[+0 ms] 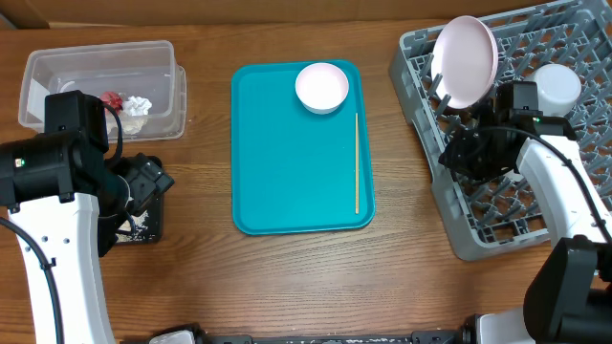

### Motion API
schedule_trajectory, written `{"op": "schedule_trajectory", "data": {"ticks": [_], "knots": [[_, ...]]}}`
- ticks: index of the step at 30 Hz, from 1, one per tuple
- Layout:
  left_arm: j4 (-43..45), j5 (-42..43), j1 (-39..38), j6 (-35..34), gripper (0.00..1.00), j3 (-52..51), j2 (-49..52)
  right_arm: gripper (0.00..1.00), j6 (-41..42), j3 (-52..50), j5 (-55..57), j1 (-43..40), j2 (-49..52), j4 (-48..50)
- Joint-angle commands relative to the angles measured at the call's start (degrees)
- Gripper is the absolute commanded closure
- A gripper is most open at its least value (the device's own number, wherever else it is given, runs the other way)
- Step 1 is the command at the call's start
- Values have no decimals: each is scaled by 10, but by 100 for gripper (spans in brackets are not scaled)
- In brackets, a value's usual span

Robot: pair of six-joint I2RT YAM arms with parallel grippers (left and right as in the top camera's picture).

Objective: Sort waste into correct bins and load items into the dishwasher
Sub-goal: 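Move the right gripper left over the pink saucer on the teal tray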

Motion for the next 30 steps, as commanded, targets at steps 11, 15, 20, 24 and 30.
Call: {"op": "schedule_trajectory", "data": {"ticks": [11, 15, 20, 24, 30], "knots": [[0, -10, 0, -3, 0, -1, 3, 82, 239, -3, -42, 85, -3, 94], [0, -10, 0, -3, 0, -1, 3, 82, 287, -3, 34, 117, -3, 107], [0, -10, 0, -3, 0, -1, 3, 82, 283, -3, 56, 122, -3, 107], [0, -10, 0, -3, 0, -1, 3, 82, 268, -3, 56, 121, -3, 103], [0, -10, 0, -3, 0, -1, 3, 46, 232, -3, 28, 121, -3, 95]]}}
